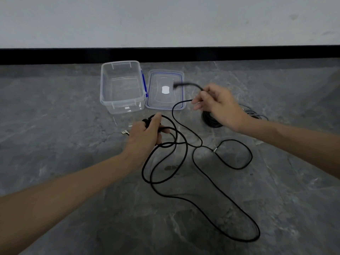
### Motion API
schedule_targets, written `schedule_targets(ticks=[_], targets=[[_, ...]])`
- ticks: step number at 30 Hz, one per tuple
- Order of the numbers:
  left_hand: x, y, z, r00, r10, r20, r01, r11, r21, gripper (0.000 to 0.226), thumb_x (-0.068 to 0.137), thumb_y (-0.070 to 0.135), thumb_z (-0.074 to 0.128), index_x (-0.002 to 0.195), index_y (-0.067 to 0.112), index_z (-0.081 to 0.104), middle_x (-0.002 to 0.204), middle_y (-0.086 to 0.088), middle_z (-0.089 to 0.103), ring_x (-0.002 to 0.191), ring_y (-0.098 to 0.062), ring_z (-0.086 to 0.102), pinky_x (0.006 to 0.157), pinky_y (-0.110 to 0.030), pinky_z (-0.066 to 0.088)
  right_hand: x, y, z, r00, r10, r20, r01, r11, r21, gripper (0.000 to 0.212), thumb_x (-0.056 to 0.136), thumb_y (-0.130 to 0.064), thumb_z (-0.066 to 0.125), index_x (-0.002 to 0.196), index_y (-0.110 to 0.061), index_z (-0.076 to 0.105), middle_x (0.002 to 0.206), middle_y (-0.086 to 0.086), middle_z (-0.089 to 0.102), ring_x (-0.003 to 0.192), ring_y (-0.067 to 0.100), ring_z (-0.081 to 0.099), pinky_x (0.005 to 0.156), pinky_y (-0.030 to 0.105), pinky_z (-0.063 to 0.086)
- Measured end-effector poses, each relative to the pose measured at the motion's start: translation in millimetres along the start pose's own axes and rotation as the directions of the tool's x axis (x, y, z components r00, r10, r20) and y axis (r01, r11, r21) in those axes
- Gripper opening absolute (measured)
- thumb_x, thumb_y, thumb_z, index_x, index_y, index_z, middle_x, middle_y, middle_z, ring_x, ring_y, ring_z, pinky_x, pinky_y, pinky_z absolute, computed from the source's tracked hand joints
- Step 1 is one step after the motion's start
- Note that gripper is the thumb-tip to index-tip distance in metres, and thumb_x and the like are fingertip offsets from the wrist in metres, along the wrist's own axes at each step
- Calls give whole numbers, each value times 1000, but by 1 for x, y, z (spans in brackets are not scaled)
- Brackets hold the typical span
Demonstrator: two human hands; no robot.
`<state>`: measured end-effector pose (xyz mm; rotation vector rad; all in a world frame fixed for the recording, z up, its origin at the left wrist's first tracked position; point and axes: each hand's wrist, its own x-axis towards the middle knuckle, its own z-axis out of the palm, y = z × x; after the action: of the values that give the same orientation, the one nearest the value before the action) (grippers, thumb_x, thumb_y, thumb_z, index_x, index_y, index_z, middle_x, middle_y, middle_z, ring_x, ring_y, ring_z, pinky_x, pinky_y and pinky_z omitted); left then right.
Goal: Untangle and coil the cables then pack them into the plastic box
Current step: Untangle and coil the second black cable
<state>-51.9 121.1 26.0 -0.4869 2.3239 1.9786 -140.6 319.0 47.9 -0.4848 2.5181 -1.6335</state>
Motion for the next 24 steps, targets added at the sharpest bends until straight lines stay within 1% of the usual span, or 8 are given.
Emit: schedule_targets(ticks=[4, 8, 10, 12, 15, 18, 21, 24], targets=[[-3, 6, 2, 999, -42, 18, 44, 996, -76, 56, 101, 38, 45, 53, 19, 66, 62, -10, 62, 48, -8, 45, 71, -31, 44, 5, 1, -6, 970, 215, -116, -193, 966, 173, 17, 103, -12, 39, 93, -10, 53, 101, 9, 67, 72, 15, 67, 71, 27, 56], [-9, 18, 5, 997, -16, 81, 25, 994, -110, 56, 100, 42, 44, 53, 21, 68, 71, -23, 65, 51, -10, 46, 76, -32, 46, 8, 21, -9, 929, 367, -39, -360, 880, -310, 19, 96, -9, 45, 112, -10, 57, 106, 14, 63, 94, 28, 64, 74, 31, 54], [-11, 23, 8, 995, -12, 101, 26, 990, -137, 55, 100, 42, 44, 55, 21, 69, 64, -19, 63, 54, -13, 47, 79, -32, 46, 2, 22, -5, 898, 417, 138, -273, 776, -569, 24, 92, -6, 47, 109, -9, 63, 105, 12, 65, 96, 22, 60, 69, 20, 46], [-12, 27, 10, 993, -3, 118, 19, 991, -134, 58, 100, 43, 42, 53, 24, 71, 58, -8, 57, 59, -16, 49, 82, -33, 46, -5, 15, 1, 907, 383, 176, -179, 727, -663, 23, 92, -11, 49, 99, -5, 71, 98, 13, 70, 87, 20, 60, 70, 26, 44], [-13, 30, 12, 994, 12, 109, 2, 992, -129, 54, 100, 45, 41, 65, 23, 76, 61, -5, 61, 66, -18, 52, 83, -36, 46, -15, -8, 7, 915, 339, 220, -266, 915, -303, 33, 99, -28, 46, 88, -6, 68, 87, 8, 69, 82, 21, 63, 78, 32, 47], [-10, 31, 15, 996, -26, 84, 38, 988, -151, 52, 99, 48, 41, 88, 10, 73, 61, 4, 65, 65, -12, 58, 79, -30, 45, -24, -27, 7, 784, 360, 506, -488, 861, 143, 48, 103, -42, 34, 116, -7, 65, 111, 5, 71, 102, 17, 67, 87, 25, 52], [-9, 32, 12, 994, -63, 92, 79, 979, -190, 48, 99, 48, 42, 80, 12, 68, 53, 6, 61, 56, -7, 58, 75, -27, 44, -29, -22, 8, 773, 271, 573, -357, 933, 40, 52, 98, -43, 41, 122, -1, 59, 112, 10, 69, 99, 24, 67, 100, 39, 49], [-11, 32, 9, 994, -69, 90, 86, 976, -199, 47, 99, 49, 43, 72, 17, 64, 49, 4, 52, 61, -14, 53, 78, -28, 46, -31, -22, -1, 779, 176, 602, -195, 980, -35, 46, 92, -51, 43, 102, -14, 69, 86, 8, 65, 83, 29, 55, 96, 53, 44]])
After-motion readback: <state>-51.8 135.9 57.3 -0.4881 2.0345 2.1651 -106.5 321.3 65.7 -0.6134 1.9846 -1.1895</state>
